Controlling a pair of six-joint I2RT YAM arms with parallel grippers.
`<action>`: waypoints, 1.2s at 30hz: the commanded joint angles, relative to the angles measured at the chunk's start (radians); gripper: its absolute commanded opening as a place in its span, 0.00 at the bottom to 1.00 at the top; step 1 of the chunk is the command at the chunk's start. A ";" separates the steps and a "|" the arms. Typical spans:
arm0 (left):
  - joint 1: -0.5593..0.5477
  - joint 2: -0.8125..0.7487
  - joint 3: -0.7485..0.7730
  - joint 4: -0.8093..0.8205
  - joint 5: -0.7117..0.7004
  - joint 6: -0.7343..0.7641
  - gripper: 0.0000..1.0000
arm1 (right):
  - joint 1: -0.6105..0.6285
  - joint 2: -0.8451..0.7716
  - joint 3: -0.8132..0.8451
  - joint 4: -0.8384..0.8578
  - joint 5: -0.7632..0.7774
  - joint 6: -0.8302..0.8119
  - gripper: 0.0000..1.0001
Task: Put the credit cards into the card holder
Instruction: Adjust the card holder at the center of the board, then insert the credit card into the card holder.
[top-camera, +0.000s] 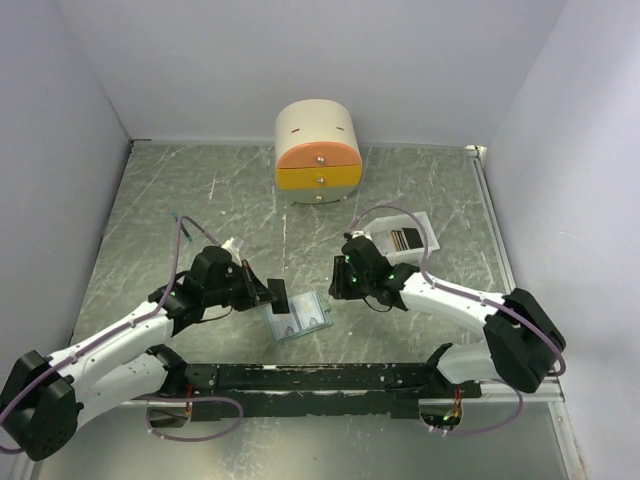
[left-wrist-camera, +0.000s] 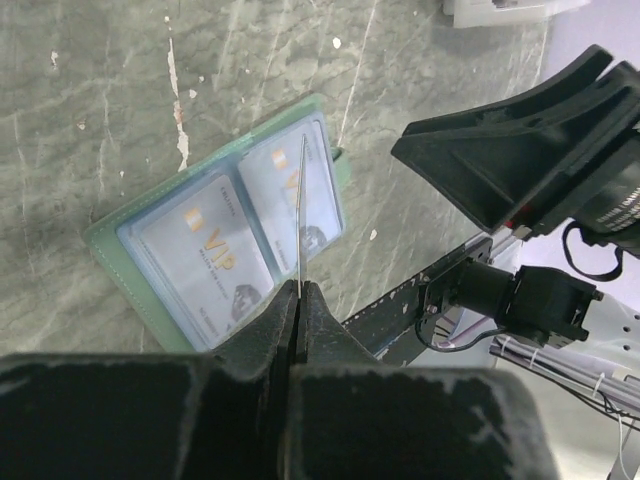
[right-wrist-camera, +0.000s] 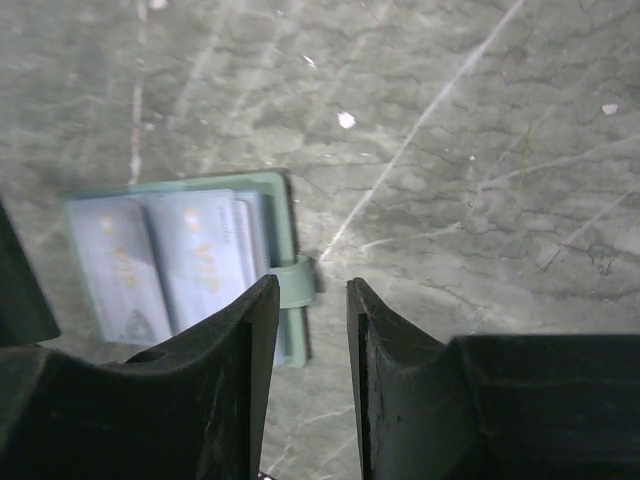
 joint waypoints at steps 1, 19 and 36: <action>0.000 0.029 -0.022 0.061 0.003 -0.007 0.07 | 0.010 0.062 -0.033 0.039 0.031 -0.020 0.33; -0.046 0.123 0.095 -0.150 -0.167 0.083 0.07 | 0.072 0.141 -0.050 0.099 -0.036 0.017 0.32; -0.106 0.127 0.165 -0.245 -0.237 0.110 0.07 | 0.188 0.100 0.012 0.016 0.040 0.048 0.30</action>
